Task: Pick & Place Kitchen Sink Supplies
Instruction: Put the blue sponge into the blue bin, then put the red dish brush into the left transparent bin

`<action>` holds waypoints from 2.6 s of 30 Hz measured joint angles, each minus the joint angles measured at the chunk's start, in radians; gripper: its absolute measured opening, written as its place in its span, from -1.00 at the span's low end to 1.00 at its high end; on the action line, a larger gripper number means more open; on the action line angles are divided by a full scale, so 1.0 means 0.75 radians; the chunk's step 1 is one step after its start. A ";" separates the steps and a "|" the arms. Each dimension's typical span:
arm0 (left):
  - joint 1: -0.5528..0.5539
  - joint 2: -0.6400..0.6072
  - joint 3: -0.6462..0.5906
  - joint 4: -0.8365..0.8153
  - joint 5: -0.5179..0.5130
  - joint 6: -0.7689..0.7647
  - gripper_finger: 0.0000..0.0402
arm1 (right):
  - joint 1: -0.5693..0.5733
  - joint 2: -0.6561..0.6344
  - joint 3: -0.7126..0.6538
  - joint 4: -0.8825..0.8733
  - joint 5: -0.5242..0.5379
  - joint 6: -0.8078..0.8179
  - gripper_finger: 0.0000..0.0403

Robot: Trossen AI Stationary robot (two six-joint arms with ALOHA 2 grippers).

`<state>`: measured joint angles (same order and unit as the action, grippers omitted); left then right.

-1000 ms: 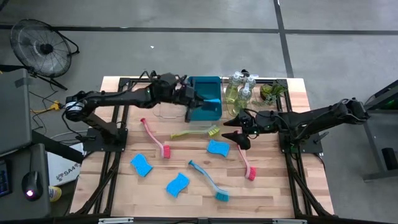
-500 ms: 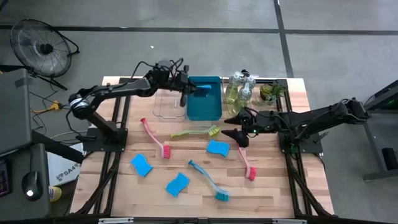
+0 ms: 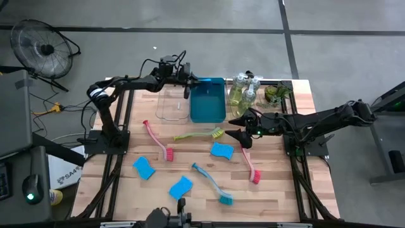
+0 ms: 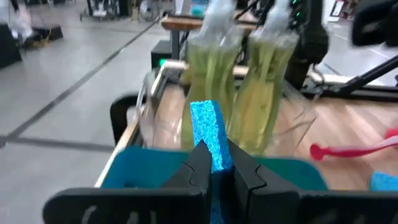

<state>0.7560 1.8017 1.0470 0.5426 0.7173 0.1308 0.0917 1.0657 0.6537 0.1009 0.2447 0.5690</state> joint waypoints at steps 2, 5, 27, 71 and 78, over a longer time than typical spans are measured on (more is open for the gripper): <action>0.017 0.032 -0.001 0.003 0.001 -0.006 -0.93 | 0.000 0.000 0.000 0.000 0.000 0.007 0.47; 0.026 0.063 0.002 0.033 -0.022 -0.011 -0.93 | 0.000 0.000 0.000 0.000 0.001 0.015 0.47; 0.031 0.196 0.004 0.096 -0.245 -0.111 -0.93 | 0.000 0.000 0.000 0.000 0.055 0.015 0.47; 0.030 0.212 0.002 0.128 -0.198 -0.100 -0.37 | 0.000 0.000 0.000 -0.011 0.049 0.040 0.47; 0.031 0.210 -0.001 0.172 -0.163 -0.123 -0.36 | 0.000 0.001 0.000 -0.011 0.049 0.045 0.47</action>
<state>0.7795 1.9593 1.0461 0.6714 0.5948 0.0387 0.0917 1.0660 0.6537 0.0925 0.2813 0.6025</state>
